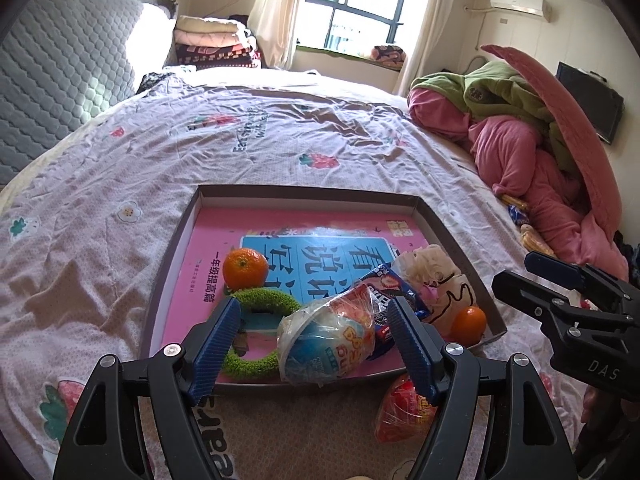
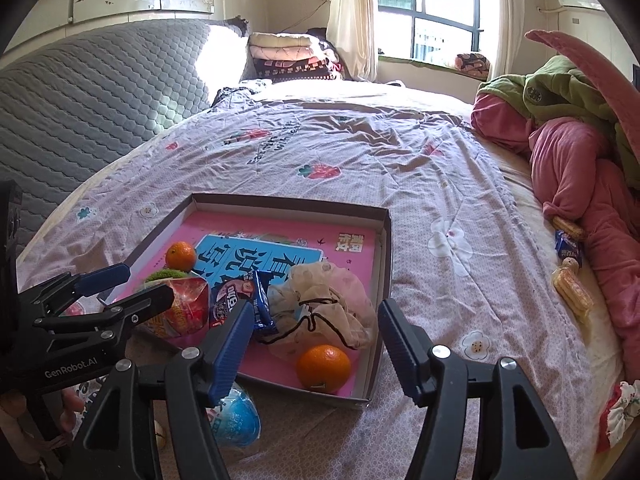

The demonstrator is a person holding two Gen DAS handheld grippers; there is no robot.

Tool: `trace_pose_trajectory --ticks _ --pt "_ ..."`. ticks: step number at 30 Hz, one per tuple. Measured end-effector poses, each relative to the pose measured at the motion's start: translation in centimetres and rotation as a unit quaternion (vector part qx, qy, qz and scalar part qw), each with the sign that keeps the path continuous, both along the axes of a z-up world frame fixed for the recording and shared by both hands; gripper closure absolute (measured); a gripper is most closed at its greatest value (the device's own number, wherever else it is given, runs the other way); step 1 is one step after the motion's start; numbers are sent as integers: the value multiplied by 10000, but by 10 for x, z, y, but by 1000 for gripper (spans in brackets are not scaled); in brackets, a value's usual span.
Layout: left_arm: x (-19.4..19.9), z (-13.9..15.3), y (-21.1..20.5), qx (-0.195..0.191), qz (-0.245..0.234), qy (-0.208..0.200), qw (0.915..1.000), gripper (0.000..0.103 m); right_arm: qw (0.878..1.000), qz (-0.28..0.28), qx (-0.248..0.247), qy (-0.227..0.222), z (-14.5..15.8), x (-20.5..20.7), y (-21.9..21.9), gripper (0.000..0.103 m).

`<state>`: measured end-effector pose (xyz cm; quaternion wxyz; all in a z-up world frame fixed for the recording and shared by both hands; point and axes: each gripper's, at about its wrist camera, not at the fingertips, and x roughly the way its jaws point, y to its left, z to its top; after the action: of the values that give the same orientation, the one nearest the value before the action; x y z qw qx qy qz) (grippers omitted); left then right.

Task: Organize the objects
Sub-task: 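Lower the candy egg onto the book and open the left tool, then withdraw both open tools back out of the box, then move both open tools toward the walnut and bagged King candy egg on the duvet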

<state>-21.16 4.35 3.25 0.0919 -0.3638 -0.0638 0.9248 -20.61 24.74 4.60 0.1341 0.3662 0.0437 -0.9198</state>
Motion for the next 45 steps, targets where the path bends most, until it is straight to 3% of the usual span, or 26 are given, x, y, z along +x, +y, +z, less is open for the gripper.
trace_pose_trajectory --ticks 11,26,35,45 --pt "41 18 -4 -253 -60 341 9991 26 9995 171 75 268 17 21 -8 32" --pt "89 20 -8 -357 -163 385 9985 26 9972 403 176 606 32 58 -18 29" --pt "107 3 -4 -424 -281 167 9986 26 9969 525 266 531 20 74 -18 28" --pt "125 -11 4 -548 -653 72 9963 26 9976 590 318 195 -13 90 -5 27"
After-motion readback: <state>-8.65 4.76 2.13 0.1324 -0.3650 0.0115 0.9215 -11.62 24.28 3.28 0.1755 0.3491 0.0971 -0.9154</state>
